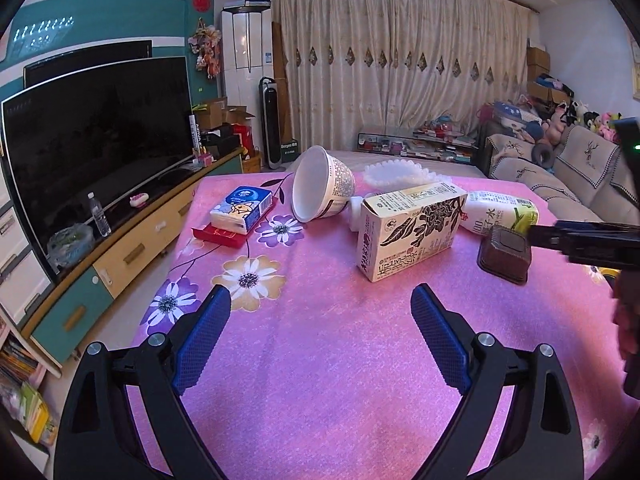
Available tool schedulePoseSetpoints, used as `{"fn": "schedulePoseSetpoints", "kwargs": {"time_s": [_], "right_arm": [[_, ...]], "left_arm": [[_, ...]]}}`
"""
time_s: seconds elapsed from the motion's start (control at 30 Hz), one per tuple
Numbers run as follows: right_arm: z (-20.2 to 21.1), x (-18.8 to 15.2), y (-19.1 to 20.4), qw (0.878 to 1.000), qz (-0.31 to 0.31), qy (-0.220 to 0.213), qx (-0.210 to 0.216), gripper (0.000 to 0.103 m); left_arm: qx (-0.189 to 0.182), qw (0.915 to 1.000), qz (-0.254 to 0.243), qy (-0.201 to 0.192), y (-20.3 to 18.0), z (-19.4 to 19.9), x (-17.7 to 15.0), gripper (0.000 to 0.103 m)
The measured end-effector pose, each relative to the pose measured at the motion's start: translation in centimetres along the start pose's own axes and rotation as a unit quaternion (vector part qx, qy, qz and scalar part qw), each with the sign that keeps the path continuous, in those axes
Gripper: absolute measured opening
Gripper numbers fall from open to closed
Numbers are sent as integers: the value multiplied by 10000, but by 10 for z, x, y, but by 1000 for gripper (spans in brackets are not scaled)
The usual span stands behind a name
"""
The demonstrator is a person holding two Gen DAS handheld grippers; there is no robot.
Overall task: Collect trash
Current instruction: 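Reach the right tool to the brown square lid and grasp it, then carry the brown lid over the bin and open the right tool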
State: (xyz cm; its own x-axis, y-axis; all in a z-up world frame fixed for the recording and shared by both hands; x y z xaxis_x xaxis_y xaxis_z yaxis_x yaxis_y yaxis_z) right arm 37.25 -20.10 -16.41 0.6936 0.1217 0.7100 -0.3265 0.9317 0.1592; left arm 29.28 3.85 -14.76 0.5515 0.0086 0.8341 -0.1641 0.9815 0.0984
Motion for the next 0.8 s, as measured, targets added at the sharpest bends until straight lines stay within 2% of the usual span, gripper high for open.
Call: {"fn": "schedulePoseSetpoints", "kwargs": {"time_s": [0.23,0.5,0.7,0.8], "right_arm": [[-40,2,-1,9994,-19,297,-201,69],[-67,3,3,9986,43,418,-335,72],[-59,-3,3,9982,64,469,-379,71],[-40,-4,10,9988,-8,447,-203,71]], "left_arm": [[-200,9997,82,144,-5,-1,-2,90],[-312,9993,30,192,-11,0,-6,90],[-371,9990,-33,263,-15,-3,-8,90],[-365,9990,-57,255,-17,-4,-8,90]]}}
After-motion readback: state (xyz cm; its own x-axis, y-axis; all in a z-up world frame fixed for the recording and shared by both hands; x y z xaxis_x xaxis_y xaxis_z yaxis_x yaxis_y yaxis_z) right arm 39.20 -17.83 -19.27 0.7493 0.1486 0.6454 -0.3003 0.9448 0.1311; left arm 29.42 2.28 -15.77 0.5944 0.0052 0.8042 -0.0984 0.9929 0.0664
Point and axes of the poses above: each gripper's, at about its wrist camera, not at the fingertips, and z roughly against the way its jaws point, y to its left, x to its top, the point moved 7 cm from there along -z, roughly the way its jaws point, and after that the axes turned 8 degrees about x, right-handed, at the moved point
